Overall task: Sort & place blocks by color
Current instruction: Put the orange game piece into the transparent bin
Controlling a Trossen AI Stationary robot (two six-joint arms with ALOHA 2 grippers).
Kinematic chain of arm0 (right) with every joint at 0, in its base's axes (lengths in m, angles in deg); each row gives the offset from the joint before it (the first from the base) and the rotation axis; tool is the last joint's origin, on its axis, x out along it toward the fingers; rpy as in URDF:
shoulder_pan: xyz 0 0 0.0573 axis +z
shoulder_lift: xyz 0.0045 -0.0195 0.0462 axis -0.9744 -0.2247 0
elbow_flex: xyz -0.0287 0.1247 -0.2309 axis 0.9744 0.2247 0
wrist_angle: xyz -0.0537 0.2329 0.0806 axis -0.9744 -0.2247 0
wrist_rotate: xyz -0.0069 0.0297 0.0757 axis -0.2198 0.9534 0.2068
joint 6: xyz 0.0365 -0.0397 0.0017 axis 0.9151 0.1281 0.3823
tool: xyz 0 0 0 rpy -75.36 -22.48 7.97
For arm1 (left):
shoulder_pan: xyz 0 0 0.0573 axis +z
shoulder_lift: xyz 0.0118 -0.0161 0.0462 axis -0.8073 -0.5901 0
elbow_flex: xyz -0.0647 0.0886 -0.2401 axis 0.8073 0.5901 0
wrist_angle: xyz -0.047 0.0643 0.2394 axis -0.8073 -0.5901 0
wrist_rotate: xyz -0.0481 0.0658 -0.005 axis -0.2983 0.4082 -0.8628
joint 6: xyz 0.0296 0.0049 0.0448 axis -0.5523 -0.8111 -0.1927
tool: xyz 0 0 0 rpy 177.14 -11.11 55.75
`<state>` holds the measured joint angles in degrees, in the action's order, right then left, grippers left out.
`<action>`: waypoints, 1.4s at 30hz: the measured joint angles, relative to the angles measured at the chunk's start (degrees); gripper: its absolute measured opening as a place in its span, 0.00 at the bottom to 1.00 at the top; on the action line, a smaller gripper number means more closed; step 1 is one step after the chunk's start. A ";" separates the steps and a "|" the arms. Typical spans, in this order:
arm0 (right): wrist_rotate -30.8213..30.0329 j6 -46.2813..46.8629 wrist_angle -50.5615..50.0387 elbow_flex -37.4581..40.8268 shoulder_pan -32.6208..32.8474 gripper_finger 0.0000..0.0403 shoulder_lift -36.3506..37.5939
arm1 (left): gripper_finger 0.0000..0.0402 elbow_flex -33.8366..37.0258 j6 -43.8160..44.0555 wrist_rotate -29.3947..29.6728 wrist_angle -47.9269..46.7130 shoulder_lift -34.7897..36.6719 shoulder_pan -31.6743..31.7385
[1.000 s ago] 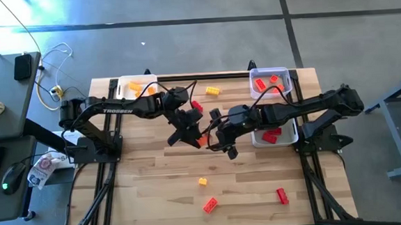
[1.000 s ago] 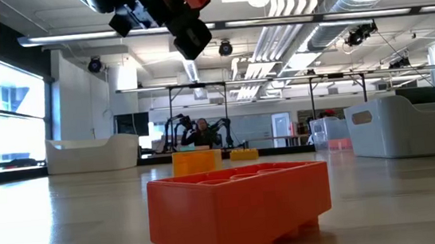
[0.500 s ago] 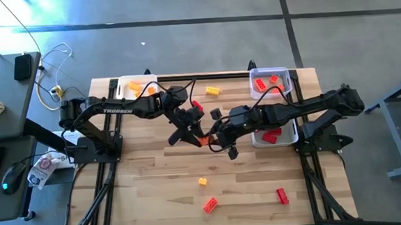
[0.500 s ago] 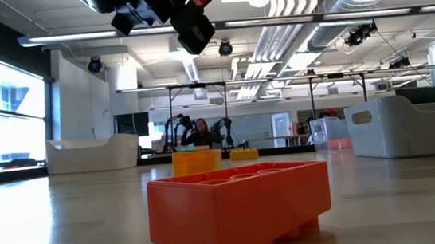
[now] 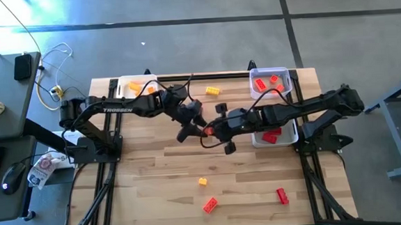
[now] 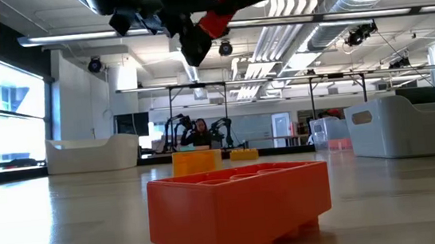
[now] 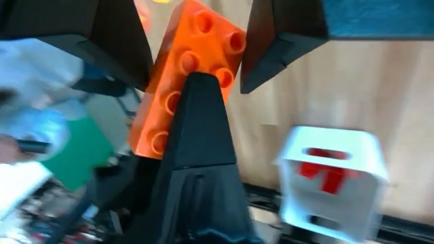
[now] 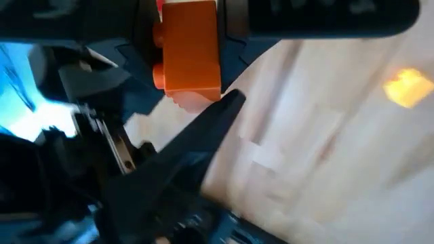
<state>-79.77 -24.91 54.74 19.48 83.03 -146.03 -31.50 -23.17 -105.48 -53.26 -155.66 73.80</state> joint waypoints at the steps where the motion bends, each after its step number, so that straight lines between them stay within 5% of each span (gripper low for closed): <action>1: -1.85 0.65 -0.67 0.00 -0.02 0.17 -0.04 | 0.49 0.00 0.01 1.66 -0.08 0.00 0.02; 16: -26.51 17.11 -18.62 0.04 -5.53 0.17 -0.10 | 0.54 -0.11 -0.16 26.20 -7.34 0.02 2.94; 23: -27.19 29.87 -25.36 0.04 -13.51 0.17 -0.10 | 0.54 -0.11 -0.26 31.41 -9.57 0.02 4.11; 34: -26.81 42.56 -35.77 0.04 -27.71 0.17 -0.06 | 0.54 -0.11 -3.22 31.74 -14.45 0.02 4.39; 42: -17.96 43.86 -37.80 0.04 -38.17 0.17 -0.12 | 0.54 -0.09 -3.38 31.73 -14.82 0.02 4.39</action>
<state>-97.73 18.95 16.94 19.52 44.86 -146.15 -31.59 -26.55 -73.75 -68.08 -155.64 78.20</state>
